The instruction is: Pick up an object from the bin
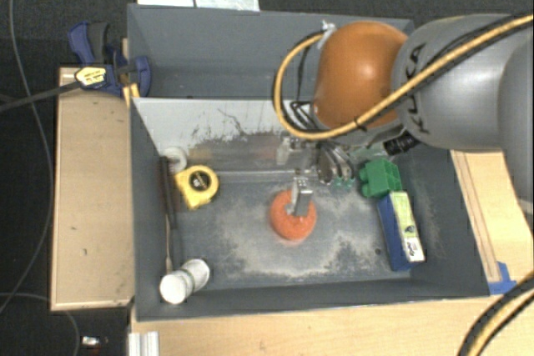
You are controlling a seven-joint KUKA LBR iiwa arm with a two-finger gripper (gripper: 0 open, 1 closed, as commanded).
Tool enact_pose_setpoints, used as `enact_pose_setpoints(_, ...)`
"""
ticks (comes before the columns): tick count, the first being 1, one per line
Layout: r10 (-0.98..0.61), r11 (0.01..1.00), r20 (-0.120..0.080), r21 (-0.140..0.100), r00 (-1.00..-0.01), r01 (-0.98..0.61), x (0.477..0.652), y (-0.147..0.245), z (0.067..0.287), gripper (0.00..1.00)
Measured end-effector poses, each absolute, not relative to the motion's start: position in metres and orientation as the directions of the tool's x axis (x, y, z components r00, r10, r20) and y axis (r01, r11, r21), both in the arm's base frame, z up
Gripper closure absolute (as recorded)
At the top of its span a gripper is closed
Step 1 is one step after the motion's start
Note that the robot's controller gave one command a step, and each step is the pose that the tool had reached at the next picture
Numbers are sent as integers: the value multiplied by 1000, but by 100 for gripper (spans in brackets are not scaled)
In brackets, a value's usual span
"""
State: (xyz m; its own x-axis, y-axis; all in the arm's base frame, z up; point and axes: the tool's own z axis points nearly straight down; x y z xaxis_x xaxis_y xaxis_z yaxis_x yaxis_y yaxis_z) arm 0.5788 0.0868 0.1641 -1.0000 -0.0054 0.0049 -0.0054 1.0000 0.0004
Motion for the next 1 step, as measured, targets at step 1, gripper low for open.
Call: enact_pose_setpoints(1, -3, 1000, -3, 1, -1000, -3, 581, 86, 168, 0)
